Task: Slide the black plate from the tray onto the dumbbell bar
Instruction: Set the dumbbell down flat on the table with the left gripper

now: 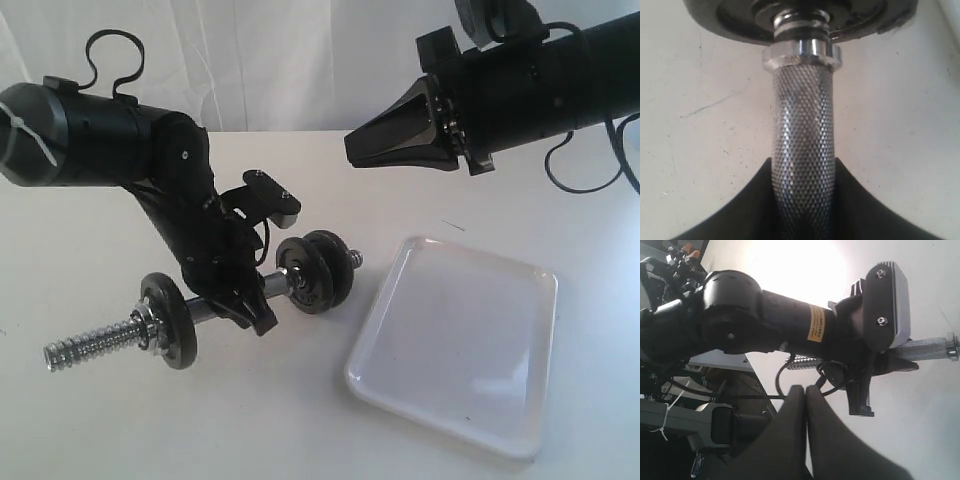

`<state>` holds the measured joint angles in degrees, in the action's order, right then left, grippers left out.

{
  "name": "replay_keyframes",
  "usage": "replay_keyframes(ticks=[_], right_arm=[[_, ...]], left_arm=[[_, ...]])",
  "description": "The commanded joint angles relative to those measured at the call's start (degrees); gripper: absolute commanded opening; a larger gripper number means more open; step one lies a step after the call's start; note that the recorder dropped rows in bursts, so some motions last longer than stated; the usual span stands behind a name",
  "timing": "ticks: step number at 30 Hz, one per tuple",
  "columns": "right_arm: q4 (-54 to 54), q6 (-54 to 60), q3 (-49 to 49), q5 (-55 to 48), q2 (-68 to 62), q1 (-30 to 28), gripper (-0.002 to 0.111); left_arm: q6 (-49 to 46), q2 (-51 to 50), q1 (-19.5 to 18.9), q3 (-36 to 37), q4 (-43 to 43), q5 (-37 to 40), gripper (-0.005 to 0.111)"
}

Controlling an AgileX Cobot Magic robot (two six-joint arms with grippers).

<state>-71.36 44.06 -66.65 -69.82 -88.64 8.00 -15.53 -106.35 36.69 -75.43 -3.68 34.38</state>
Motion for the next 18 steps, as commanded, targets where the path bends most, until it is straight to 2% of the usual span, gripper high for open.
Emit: replay_keyframes(ticks=[1,7,18], right_arm=[[-0.1,0.9,-0.1,-0.1,1.2,0.1,0.000],[0.1,0.9,-0.1,-0.1,1.2,0.1,0.000],[0.4,0.8,-0.1,-0.1,1.2,0.1,0.000]], left_arm=[[0.6,0.7,0.0,-2.3,-3.5,-3.6,0.000],[0.6,-1.4,0.5,-2.3,-7.6,-10.5,0.000],[2.1,-1.4,1.3,-2.3,-9.2,-16.9,0.000]])
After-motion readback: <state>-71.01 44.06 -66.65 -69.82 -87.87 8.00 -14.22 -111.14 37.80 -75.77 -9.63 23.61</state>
